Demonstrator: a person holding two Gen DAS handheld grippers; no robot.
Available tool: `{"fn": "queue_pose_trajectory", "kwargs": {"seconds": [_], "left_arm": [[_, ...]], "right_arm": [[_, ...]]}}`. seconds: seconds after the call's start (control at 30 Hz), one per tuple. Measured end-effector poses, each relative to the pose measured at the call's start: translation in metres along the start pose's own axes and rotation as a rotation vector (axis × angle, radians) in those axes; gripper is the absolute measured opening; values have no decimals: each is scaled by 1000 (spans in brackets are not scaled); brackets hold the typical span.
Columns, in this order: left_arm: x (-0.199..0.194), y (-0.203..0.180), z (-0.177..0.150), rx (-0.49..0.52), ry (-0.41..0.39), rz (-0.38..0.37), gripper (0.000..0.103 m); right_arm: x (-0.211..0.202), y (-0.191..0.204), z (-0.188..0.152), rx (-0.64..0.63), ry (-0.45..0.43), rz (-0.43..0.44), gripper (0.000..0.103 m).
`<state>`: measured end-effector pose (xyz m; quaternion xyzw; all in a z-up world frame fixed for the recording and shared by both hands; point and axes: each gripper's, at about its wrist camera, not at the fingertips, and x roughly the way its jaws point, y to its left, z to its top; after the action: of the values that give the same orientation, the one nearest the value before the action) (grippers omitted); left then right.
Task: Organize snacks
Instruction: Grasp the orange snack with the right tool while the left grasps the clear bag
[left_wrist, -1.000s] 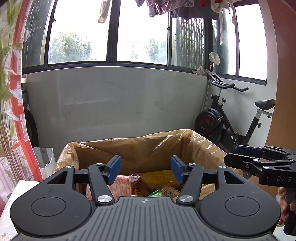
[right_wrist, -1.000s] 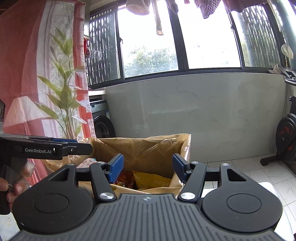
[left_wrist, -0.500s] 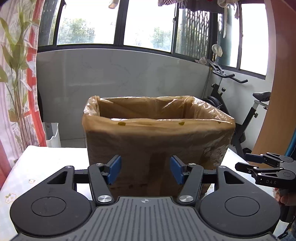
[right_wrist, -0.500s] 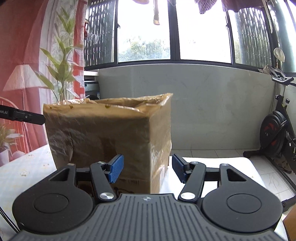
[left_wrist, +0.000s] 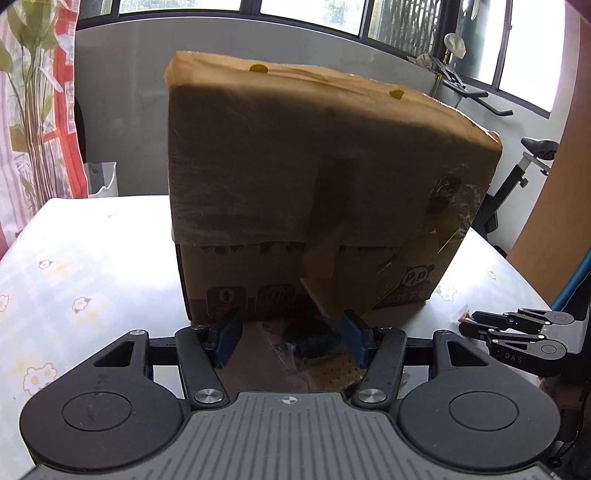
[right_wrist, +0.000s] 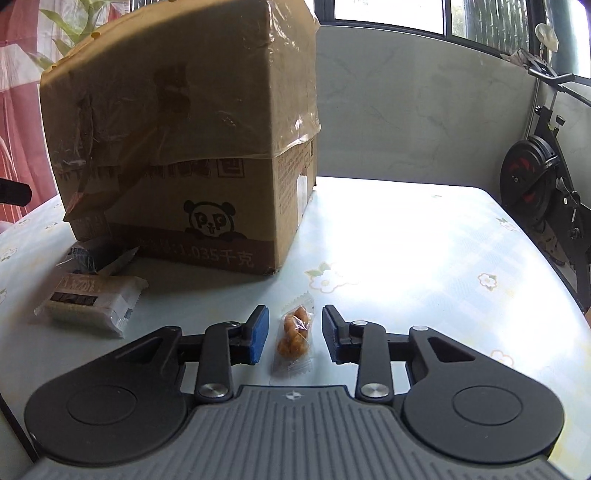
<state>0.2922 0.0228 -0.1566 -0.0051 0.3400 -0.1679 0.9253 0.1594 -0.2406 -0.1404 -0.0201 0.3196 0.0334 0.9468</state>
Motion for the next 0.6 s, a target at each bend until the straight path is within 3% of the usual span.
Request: {"fn": "queue_pose_trajectory", "kwargs": {"seconds": [0.03, 0.1, 0.27, 0.43, 0.5, 0.6], "left_arm": [[5, -3, -2, -2, 18, 9, 64], [13, -7, -7, -9, 41, 22, 73], [35, -18, -11, -34, 76, 24, 73], [61, -22, -9, -23, 106, 82, 74], [67, -21, -10, -24, 100, 114, 83], [75, -18, -12, -51, 107, 111, 85]], "right_arm": [[3, 0, -1, -1, 17, 1, 23], [5, 2, -2, -12, 12, -9, 23], [5, 3, -3, -27, 0, 6, 23], [4, -1, -3, -6, -8, 11, 23], [3, -2, -3, -5, -12, 13, 23], [3, -1, -3, -6, -10, 15, 23]]}}
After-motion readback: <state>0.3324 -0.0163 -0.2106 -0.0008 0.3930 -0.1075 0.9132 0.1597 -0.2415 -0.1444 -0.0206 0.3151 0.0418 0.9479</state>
